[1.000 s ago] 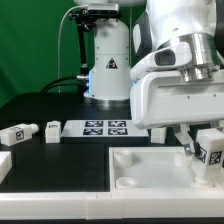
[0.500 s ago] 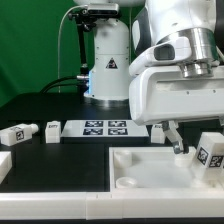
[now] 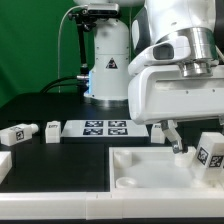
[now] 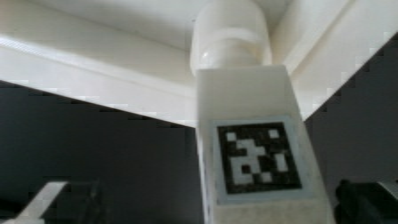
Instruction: Assemble one leg
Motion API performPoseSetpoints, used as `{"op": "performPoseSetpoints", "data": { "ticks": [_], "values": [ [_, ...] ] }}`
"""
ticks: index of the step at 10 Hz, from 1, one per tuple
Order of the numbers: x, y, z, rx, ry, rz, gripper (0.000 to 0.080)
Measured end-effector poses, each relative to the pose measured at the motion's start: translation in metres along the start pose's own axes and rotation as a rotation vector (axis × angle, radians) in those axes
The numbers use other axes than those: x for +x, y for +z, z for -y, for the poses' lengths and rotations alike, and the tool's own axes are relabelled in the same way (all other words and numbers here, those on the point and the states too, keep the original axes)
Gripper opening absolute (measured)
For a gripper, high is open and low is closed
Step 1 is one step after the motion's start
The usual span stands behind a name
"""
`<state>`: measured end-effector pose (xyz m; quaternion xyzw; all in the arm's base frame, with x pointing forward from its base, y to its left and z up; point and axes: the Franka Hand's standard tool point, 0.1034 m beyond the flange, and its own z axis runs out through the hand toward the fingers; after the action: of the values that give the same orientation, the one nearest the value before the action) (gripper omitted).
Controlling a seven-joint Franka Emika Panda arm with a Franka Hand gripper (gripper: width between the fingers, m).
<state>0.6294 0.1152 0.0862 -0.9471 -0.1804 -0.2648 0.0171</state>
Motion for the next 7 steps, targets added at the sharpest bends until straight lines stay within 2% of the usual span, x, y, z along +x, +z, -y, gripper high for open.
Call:
{"op": "performPoseSetpoints", "data": {
  "ticks": [1,3,4,5,6,7],
  "values": [
    [0.003,-0.002,-0.001,-0.001,-0.001,-0.005,0.0649],
    [0.003,-0.007,0.002,0.016,-0.005,0.06,0.0649],
    [0.005,-0.009,0.001,0.014,-0.005,0.053,0.0649],
    [0.002,-0.008,0.003,0.022,-0.003,0.081,0.0649],
    [-0.003,-0.007,0.011,0.052,0.004,0.19,0.0649],
    [0.001,-0.01,0.015,0.075,0.005,0.278,0.0649]
  ]
}}
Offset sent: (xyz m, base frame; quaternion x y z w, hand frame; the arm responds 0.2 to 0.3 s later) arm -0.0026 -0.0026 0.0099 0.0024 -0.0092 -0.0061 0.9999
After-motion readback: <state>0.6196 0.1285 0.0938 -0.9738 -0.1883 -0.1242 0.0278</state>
